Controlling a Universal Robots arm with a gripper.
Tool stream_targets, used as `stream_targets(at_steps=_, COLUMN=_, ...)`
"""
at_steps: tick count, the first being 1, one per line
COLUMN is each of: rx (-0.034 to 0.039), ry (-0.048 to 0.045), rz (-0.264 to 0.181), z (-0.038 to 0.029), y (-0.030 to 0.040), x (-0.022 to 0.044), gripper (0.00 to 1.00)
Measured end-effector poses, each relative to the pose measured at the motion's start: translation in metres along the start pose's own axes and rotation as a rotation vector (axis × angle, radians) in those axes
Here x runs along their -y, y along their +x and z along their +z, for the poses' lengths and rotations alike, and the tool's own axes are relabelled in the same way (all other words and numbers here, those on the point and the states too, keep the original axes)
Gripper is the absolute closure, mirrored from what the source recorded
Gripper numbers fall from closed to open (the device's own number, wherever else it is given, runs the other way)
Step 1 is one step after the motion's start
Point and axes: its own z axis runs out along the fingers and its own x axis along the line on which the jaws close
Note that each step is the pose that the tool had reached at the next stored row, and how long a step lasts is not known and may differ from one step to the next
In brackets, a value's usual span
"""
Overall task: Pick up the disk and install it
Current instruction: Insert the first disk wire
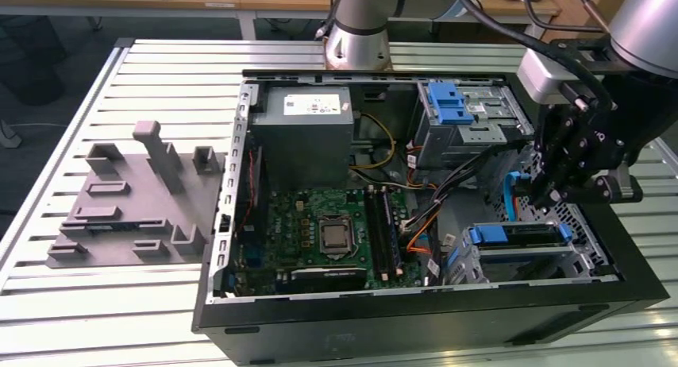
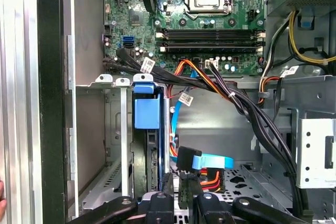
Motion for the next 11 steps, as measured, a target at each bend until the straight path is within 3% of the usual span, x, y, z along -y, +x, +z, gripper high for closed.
stream_targets(at_steps=6, rx=0.0001, ry=0.0000, rz=0.000, z=-0.0039, y=0.0000, x=0.0000, gripper=0.75)
stream_targets(at_steps=11, rx=-0.0013, ry=0.0000, rz=0.000, z=-0.0031, y=-0.0022, x=-0.0001, gripper=0.75)
